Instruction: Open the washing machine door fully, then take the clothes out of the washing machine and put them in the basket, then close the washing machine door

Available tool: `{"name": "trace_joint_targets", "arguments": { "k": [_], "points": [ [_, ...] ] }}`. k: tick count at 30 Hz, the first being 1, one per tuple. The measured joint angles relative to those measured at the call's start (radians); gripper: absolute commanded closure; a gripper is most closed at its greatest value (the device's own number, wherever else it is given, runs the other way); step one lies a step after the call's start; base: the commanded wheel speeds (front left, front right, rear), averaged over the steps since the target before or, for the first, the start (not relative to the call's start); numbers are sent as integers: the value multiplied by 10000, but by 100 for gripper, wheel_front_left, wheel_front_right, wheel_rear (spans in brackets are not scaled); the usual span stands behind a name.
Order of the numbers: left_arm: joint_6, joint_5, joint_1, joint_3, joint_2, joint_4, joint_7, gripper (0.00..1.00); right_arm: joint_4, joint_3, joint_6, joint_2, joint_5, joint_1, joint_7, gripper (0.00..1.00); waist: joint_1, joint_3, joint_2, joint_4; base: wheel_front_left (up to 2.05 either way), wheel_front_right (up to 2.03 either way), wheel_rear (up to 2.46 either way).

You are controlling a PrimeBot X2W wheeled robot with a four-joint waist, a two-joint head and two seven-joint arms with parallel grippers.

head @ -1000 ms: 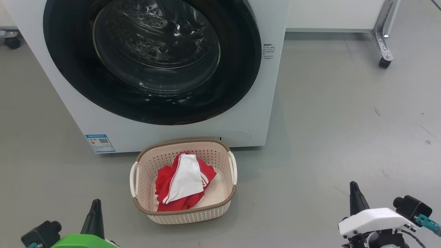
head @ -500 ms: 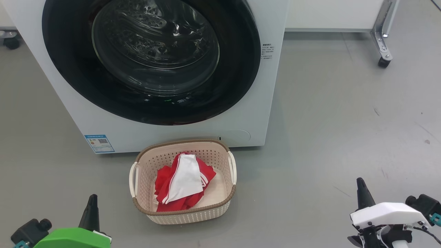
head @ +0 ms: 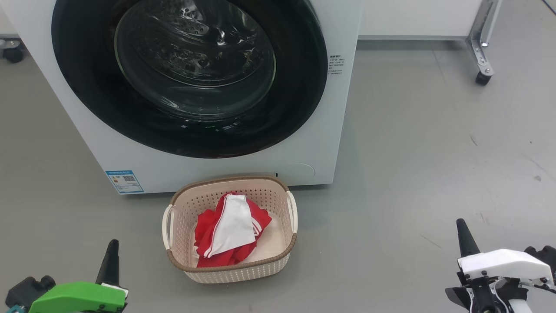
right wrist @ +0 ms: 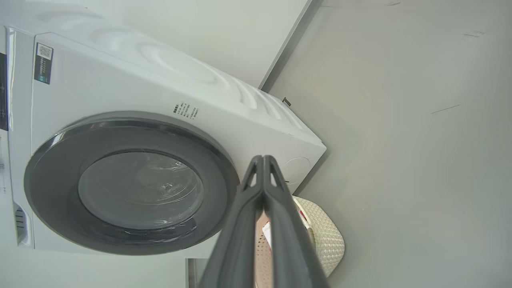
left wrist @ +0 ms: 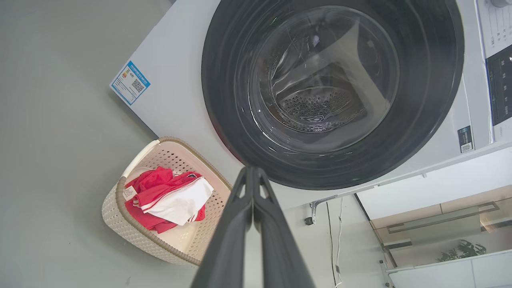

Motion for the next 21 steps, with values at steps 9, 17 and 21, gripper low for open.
{"name": "trace_joint_targets", "arguments": {
  "k": [9,17,21],
  "points": [
    [-117,-1195,-198,207,-13,77,299,100,25,-290,199,-33,1202,-193,249,100,0,1,0,-19,0,0,0],
    [-215,-2297,-419,395,-36,142,525,100,38,-554,320,-73,2278,-285,514,100,0,1,0,-35,0,0,0],
    [-295,-2859,-460,487,-50,194,637,100,44,-673,372,-84,2811,-407,633,100,0,1,0,-43,0,0,0]
  ]
}}
